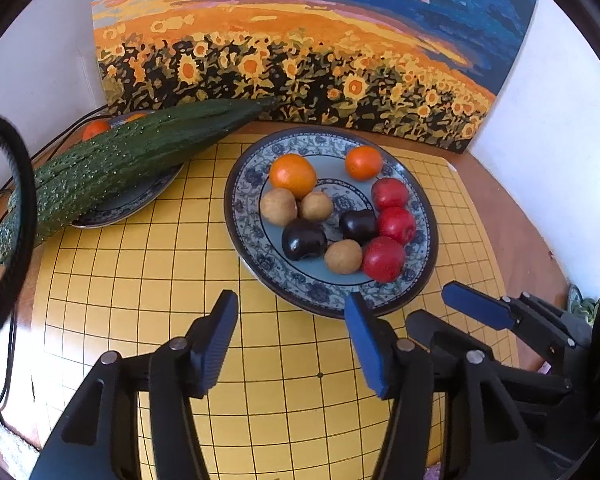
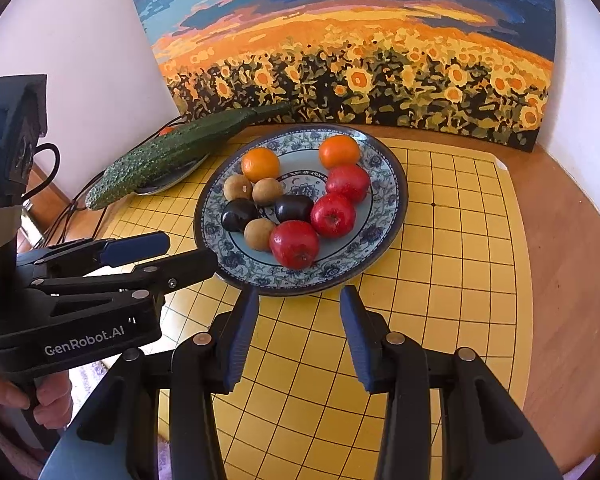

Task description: Organize fruits

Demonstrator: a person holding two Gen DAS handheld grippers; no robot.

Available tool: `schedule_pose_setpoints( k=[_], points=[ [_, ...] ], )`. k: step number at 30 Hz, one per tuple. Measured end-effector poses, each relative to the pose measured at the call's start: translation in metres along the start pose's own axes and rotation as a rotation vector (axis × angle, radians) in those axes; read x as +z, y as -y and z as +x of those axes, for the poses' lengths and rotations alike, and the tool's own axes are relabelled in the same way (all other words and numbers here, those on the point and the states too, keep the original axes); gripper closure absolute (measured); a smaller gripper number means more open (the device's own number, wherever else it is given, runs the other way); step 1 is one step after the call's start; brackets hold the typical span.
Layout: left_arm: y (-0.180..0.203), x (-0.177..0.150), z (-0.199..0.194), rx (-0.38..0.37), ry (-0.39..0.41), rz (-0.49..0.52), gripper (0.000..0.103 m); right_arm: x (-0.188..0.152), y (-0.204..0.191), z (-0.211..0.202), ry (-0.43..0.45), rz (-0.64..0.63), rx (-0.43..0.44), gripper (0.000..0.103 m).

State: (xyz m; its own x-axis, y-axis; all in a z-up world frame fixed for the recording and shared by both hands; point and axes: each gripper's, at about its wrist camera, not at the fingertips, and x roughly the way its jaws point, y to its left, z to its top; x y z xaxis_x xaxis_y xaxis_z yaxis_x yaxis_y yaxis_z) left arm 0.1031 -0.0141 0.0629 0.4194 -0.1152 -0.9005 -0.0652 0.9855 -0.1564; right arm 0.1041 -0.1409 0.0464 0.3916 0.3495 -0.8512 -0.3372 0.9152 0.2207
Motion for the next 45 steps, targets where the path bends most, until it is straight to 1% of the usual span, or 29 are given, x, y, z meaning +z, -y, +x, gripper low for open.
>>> schedule_pose_setpoints(
  k=[13,32,36,45],
  points=[
    [-0.0019,-0.0058,-0.0038,0.016,-0.025,-0.010,0.041,-0.0036,-0.0010,-0.0029,0.002,0.014,-0.004,0.059],
    [-0.0012,-0.0064,-0.0071,0.031,-0.011,-0.008,0.040,-0.0031,-0.0011,-0.0036,0.004,0.017,-0.003,0.059],
    [-0.0015,-0.0063,-0.0068,0.048,-0.007,-0.012,0.040,-0.0028,-0.0009,-0.0038,0.003,0.018,-0.003,0.059],
    [-0.0003,-0.0079,-0.0060,0.058,-0.019,-0.017,0.040,-0.0041,-0.0013,-0.0029,0.001,0.019,-0.002,0.059]
  ],
)
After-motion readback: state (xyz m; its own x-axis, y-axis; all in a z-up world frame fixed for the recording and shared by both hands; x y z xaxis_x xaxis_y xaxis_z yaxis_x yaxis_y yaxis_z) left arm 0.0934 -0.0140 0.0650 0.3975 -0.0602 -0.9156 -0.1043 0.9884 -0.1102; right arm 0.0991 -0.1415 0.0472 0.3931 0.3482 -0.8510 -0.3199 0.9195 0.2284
